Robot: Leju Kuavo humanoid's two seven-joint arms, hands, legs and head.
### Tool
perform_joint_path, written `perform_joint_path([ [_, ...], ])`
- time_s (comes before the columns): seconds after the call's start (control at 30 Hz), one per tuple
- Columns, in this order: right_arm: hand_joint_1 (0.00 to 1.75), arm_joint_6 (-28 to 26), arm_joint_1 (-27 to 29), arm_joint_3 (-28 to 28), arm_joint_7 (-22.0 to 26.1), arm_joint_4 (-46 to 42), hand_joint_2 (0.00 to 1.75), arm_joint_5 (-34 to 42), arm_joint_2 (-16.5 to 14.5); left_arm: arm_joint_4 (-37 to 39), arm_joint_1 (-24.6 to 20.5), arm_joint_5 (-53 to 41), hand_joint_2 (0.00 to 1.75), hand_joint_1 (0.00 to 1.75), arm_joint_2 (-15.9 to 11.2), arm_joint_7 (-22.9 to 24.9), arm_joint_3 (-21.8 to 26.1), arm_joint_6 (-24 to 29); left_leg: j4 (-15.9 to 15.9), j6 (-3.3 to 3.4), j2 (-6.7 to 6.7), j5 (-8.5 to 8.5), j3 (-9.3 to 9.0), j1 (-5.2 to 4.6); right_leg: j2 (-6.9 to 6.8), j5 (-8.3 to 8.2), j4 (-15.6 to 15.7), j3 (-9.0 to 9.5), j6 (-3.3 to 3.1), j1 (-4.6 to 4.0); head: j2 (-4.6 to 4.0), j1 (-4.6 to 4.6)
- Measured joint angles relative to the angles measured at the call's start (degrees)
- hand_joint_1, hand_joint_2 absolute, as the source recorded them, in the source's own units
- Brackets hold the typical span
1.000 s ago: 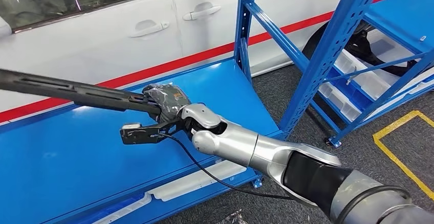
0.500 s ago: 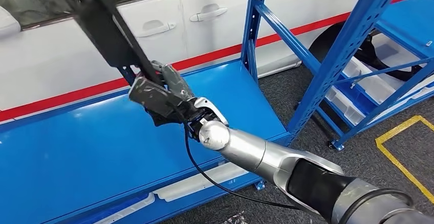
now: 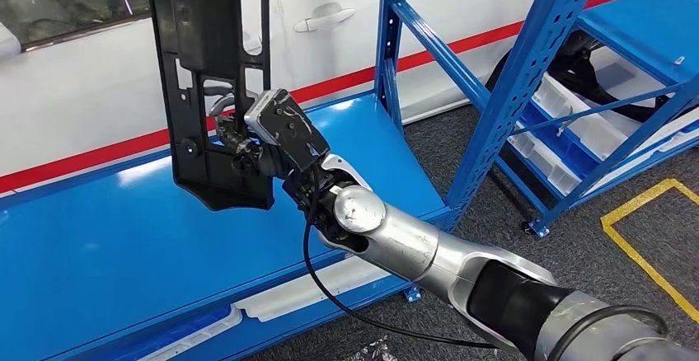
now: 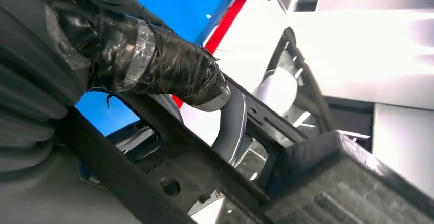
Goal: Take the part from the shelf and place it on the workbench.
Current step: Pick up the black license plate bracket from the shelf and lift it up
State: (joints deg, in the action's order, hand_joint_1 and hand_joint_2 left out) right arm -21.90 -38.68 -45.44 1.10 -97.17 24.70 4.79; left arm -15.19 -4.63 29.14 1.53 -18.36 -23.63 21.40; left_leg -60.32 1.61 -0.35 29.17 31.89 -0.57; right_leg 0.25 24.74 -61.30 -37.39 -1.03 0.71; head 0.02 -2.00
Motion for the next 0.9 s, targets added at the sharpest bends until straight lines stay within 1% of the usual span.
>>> perform_joint_path([
  [0.03, 1.75, 0.2, -0.1, 0.0, 0.0, -0.3, 1.75, 0.0, 0.1, 0.0, -0.1, 0.1, 1.75, 0.0, 0.0, 0.0, 0.0, 0.1, 0.9, 0.22, -0.02, -0.09, -0.35, -0.23, -0.05, -0.3, 0.1, -0.12, 0.35, 0.12, 0.0, 0.0],
  [0.07, 1.75, 0.4, -0.1, 0.0, 0.0, -0.5, 1.75, 0.1, 0.2, 0.0, -0.1, 0.2, 1.75, 0.0, 0.0, 0.1, -0.1, 0.2, 1.2, 0.35, -0.05, -0.5, -0.34, -0.41, -0.06, -0.68, 0.3, -0.21, 0.74, 0.22, 0.0, 0.0],
  [0.1, 1.75, 0.6, -0.2, 0.0, -0.1, -0.7, 1.75, 0.2, 0.3, 0.0, -0.1, 0.3, 1.75, 0.0, 0.0, 0.1, -0.2, 0.3, 1.8, 0.55, -0.01, -1.13, -0.3, -0.3, -0.08, -0.9, 0.5, -0.32, 1.1, 0.29, 0.0, -0.01],
  [0.13, 1.75, 0.9, -0.2, 0.0, -0.3, -1.0, 1.75, 0.2, 0.5, 0.0, 0.0, 0.4, 1.75, 0.0, 0.0, 0.2, -0.2, 0.4, 2.5, 0.77, 0.14, -1.9, -0.23, -0.17, -0.08, -0.47, 0.3, -0.5, 1.37, 0.24, 0.0, -0.02],
  [0.17, 1.75, 1.2, -0.3, 0.0, -0.5, -1.1, 1.75, 0.3, 0.7, 0.0, 0.0, 0.4, 1.75, 0.0, 0.1, 0.2, -0.3, 0.5, 3.2, 1.12, 0.32, -2.73, -0.03, 0.01, -0.05, 0.87, -0.7, -0.92, 1.56, 0.15, 0.0, -0.04],
  [0.2, 1.75, 1.5, -0.4, 0.0, -0.7, -1.3, 1.75, 0.3, 0.9, 0.0, -0.1, 0.4, 1.75, 0.0, 0.1, 0.2, -0.3, 0.6, 3.7, 1.31, 0.5, -3.52, 0.32, 0.2, -0.04, 3.07, -2.7, -1.6, 1.7, 0.06, 0.0, -0.08],
  [0.27, 1.75, 1.9, -0.5, 0.0, -1.0, -1.5, 1.75, 0.4, 1.2, 0.1, -0.1, 0.5, 1.75, 0.0, 0.1, 0.3, -0.3, 0.8, 3.7, 1.56, 0.68, -4.49, 1.64, 0.15, -0.02, 8.05, -9.2, -3.29, 1.93, 0.08, 0.0, -0.1],
  [0.3, 1.75, 1.9, -0.4, 0.0, -1.1, -1.5, 1.75, 0.4, 1.3, 0.1, -0.1, 0.5, 1.75, 0.0, 0.1, 0.3, -0.4, 0.8, 3.5, 1.48, 0.7, -4.87, 2.39, 0.16, -0.03, 9.42, -12.0, -3.7, 2.12, 0.12, 0.0, -0.1],
  [0.33, 1.75, 1.9, -0.4, 0.0, -1.1, -1.6, 1.75, 0.4, 1.5, 0.1, -0.1, 0.5, 1.75, 0.0, 0.1, 0.3, -0.5, 0.8, 3.2, 1.41, 0.72, -5.22, 3.21, 0.2, -0.04, 9.68, -13.2, -3.39, 2.32, 0.22, 0.0, -0.09],
  [0.37, 1.75, 1.9, -0.4, 0.0, -1.2, -1.6, 1.75, 0.4, 1.6, 0.1, -0.1, 0.5, 1.75, 0.0, 0.1, 0.3, -0.7, 0.8, 2.8, 1.27, 0.74, -5.54, 4.05, 0.29, -0.06, 8.98, -12.6, -2.2, 2.53, 0.34, 0.0, -0.1],
  [0.4, 1.75, 1.9, -0.4, 0.0, -1.2, -1.6, 1.75, 0.4, 1.7, 0.1, -0.1, 0.5, 1.75, 0.0, 0.1, 0.3, -0.8, 0.8, 2.2, 1.05, 0.74, -5.81, 4.91, 0.45, -0.09, 7.62, -10.0, -0.01, 2.75, 0.51, 0.0, -0.1],
  [0.43, 1.75, 1.9, -0.4, 0.0, -1.2, -1.7, 1.75, 0.4, 1.8, 0.1, -0.1, 0.5, 1.75, 0.0, 0.2, 0.3, -0.9, 0.8, 1.6, 0.78, 0.73, -6.04, 5.8, 0.58, -0.11, 6.92, -6.2, 2.49, 2.97, 0.68, 0.0, -0.1],
  [0.47, 1.75, 2.0, -0.4, 0.0, -1.2, -1.9, 1.75, 0.4, 1.8, 0.1, -0.1, 0.5, 1.75, 0.0, 0.2, 0.3, -1.0, 0.9, 0.9, 0.45, 0.68, -6.25, 6.59, 0.63, -0.02, 6.24, -3.2, 4.44, 2.89, 0.63, 0.0, -0.1],
  [0.5, 1.75, 2.0, -0.5, 0.0, -1.2, -2.0, 1.75, 0.4, 1.8, 0.1, -0.1, 0.4, 1.75, 0.0, 0.2, 0.3, -1.0, 0.9, 0.4, 0.12, 0.62, -6.45, 7.16, 0.61, 0.1, 5.98, -1.0, 5.68, 2.7, 0.58, -0.01, -0.12],
  [0.53, 1.75, 2.2, -0.5, 0.0, -1.3, -2.1, 1.75, 0.4, 1.9, 0.1, -0.1, 0.4, 1.75, 0.0, 0.2, 0.3, -1.1, 0.9, 0.0, -0.24, 0.55, -6.74, 7.54, 0.54, 0.24, 6.09, -0.2, 5.91, 2.28, 0.48, -0.01, -0.11],
  [0.57, 1.75, 2.5, -0.5, 0.0, -1.4, -2.2, 1.75, 0.4, 2.0, 0.1, -0.1, 0.4, 1.75, 0.0, 0.2, 0.3, -1.2, 1.0, 0.0, -0.6, 0.45, -7.11, 7.7, 0.47, 0.36, 5.6, -0.4, 5.63, 1.7, 0.31, -0.01, -0.13],
  [0.6, 1.75, 3.0, -0.5, 0.0, -1.6, -2.2, 1.75, 0.4, 2.0, 0.1, -0.1, 0.4, 1.75, 0.0, 0.2, 0.3, -1.2, 1.0, 0.0, -0.92, 0.39, -7.48, 7.8, 0.5, 0.33, 5.3, -0.4, 5.15, 1.2, 0.41, -0.01, -0.12],
  [0.63, 1.75, 3.5, -0.6, 0.0, -1.8, -2.3, 1.75, 0.4, 2.1, 0.1, -0.1, 0.4, 1.75, 0.0, 0.1, 0.3, -1.2, 1.0, -0.2, -1.25, 0.33, -7.32, 8.12, 0.59, 0.25, 4.86, -0.3, 4.78, 0.66, 0.44, 0.0, -0.1],
  [0.67, 1.75, 4.1, -0.7, 0.0, -1.9, -2.3, 1.75, 0.5, 2.1, 0.2, -0.1, 0.4, 1.75, 0.0, 0.1, 0.3, -1.3, 1.0, -1.0, -1.57, 0.3, -6.1, 8.63, 0.69, 0.15, 4.28, -0.2, 4.28, 0.17, 0.5, -0.01, -0.1],
  [0.7, 1.75, 4.7, -0.8, 0.0, -2.1, -2.3, 1.75, 0.6, 2.1, 0.2, -0.1, 0.4, 1.75, 0.0, 0.1, 0.3, -1.3, 1.0, -2.9, -1.88, 0.3, -3.92, 9.35, 0.83, 0.07, 3.62, -0.1, 3.66, -0.23, 0.59, -0.01, -0.05],
  [0.73, 1.75, 5.4, -0.9, 0.0, -2.3, -2.3, 1.75, 0.8, 2.1, 0.2, -0.1, 0.4, 1.75, 0.0, 0.1, 0.3, -1.3, 1.0, -5.7, -2.17, 0.31, -1.02, 10.2, 0.96, 0.04, 3.0, -0.1, 3.09, -0.48, 0.54, -0.01, -0.03],
  [0.77, 1.75, 6.2, -1.0, 0.0, -2.4, -2.3, 1.75, 1.1, 2.2, 0.2, -0.2, 0.4, 1.75, 0.0, 0.1, 0.4, -1.3, 1.0, -9.2, -2.4, 0.33, 1.76, 10.98, 1.05, 0.03, 2.37, -0.1, 2.29, -0.64, 0.48, -0.01, -0.01],
  [0.8, 1.75, 7.2, -1.0, 0.0, -2.6, -2.3, 1.75, 1.6, 2.2, 0.2, -0.2, 0.4, 1.75, 0.0, 0.1, 0.4, -1.3, 1.0, -12.4, -2.52, 0.34, 3.51, 11.41, 1.13, 0.02, 1.74, -0.2, 1.47, -0.7, 0.34, -0.01, 0.01],
  [0.83, 1.75, 8.3, -1.1, -0.1, -2.8, -2.3, 1.75, 2.1, 2.2, 0.2, -0.3, 0.4, 1.75, 0.0, 0.1, 0.5, -1.4, 1.0, -14.6, -2.5, 0.33, 4.08, 11.26, 1.15, -0.01, 1.12, -0.2, 0.63, -0.73, 0.19, -0.01, -0.01],
  [0.87, 1.75, 9.4, -1.2, -0.1, -3.1, -2.3, 1.75, 2.5, 2.3, 0.2, -0.3, 0.3, 1.75, 0.0, 0.1, 0.6, -1.5, 1.0, -15.2, -2.33, 0.32, 3.57, 10.34, 1.13, -0.03, 0.47, -0.2, -0.25, -0.74, 0.01, 0.0, 0.01],
  [0.9, 1.75, 10.4, -1.3, -0.2, -3.4, -2.3, 1.75, 2.8, 2.4, 0.2, -0.4, 0.3, 1.75, 0.0, 0.1, 0.7, -1.6, 1.0, -14.0, -1.97, 0.3, 2.31, 8.52, 1.05, -0.03, -0.2, -0.2, -1.12, -0.75, -0.19, 0.0, 0.0],
])
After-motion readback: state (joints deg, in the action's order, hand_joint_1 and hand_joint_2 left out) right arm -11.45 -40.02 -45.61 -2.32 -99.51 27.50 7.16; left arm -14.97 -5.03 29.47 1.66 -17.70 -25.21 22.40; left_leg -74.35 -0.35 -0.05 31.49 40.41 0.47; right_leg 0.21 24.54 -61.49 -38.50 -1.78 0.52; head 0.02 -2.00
